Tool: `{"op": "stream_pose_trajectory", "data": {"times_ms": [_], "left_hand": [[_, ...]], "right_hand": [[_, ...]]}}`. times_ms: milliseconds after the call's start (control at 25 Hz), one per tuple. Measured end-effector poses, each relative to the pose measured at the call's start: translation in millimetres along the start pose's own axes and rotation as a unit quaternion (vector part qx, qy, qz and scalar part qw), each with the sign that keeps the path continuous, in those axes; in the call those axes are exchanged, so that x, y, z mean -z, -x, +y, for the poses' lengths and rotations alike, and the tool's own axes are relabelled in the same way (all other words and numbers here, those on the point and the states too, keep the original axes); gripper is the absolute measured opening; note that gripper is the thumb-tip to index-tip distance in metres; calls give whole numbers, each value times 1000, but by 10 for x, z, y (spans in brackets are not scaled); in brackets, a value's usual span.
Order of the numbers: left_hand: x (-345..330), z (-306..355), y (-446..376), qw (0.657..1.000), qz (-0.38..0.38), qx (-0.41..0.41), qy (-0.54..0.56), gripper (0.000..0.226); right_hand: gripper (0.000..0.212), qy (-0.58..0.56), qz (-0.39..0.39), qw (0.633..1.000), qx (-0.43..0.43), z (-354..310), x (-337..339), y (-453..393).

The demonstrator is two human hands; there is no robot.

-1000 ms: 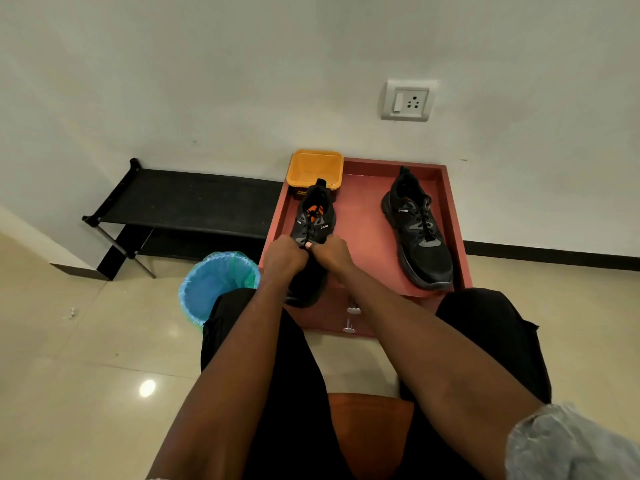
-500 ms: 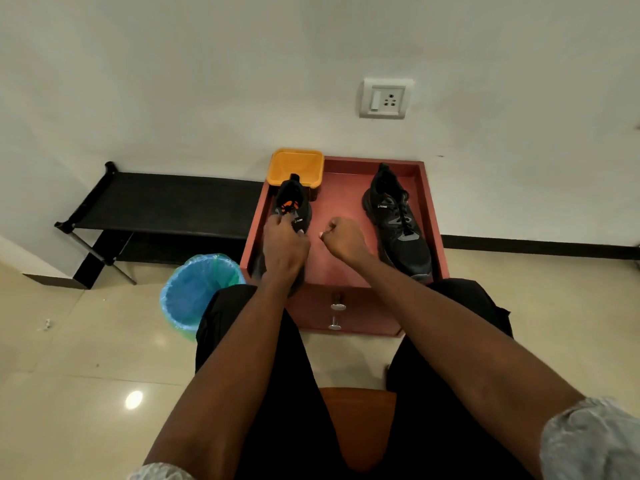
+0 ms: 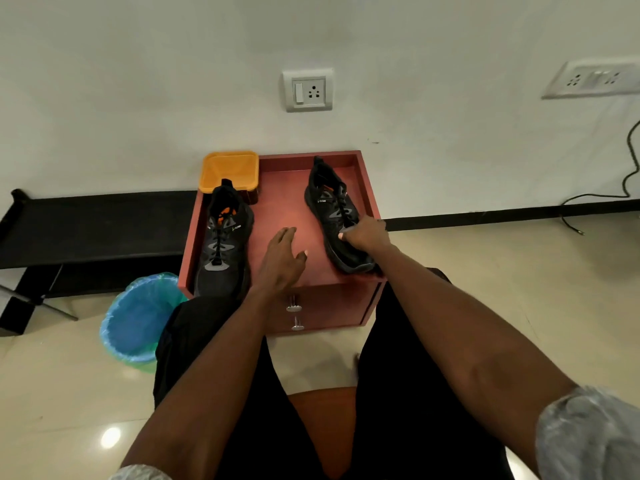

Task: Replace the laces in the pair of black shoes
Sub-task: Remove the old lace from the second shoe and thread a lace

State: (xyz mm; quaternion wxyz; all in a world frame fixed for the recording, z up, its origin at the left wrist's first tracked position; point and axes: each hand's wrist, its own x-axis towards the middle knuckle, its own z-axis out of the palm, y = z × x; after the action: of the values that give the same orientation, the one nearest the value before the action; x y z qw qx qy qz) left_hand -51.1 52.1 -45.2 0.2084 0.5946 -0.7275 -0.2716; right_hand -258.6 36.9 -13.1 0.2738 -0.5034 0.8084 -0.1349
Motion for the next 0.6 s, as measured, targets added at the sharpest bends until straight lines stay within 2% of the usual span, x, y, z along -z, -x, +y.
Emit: {"op": "stream_pose_trajectory", "data": {"times_ms": [80,120,280,440,520,600], "left_hand": [[8,8,-14,999,8,16,27,63],[11,17,-13,998,14,25,47,62],[93,60,22,988,22,83,125,54],[164,1,63,968,-31,148,200,44],[188,-47,132,968,-63,142,195,25],[203,-84,203,978,-75,124,152,22]], "right_hand": [[53,-18,-5,1000,15,-64,-41,19],[54,-20,-11,1000,19,-96,-73,42],[73,75,-32,994,69,-185,-323,297],[79,106,-80,981,139,-171,-609,560],[78,78,-78,982,154,-181,-608,678],[70,73,-77,979,172,-185,-545,733]]}}
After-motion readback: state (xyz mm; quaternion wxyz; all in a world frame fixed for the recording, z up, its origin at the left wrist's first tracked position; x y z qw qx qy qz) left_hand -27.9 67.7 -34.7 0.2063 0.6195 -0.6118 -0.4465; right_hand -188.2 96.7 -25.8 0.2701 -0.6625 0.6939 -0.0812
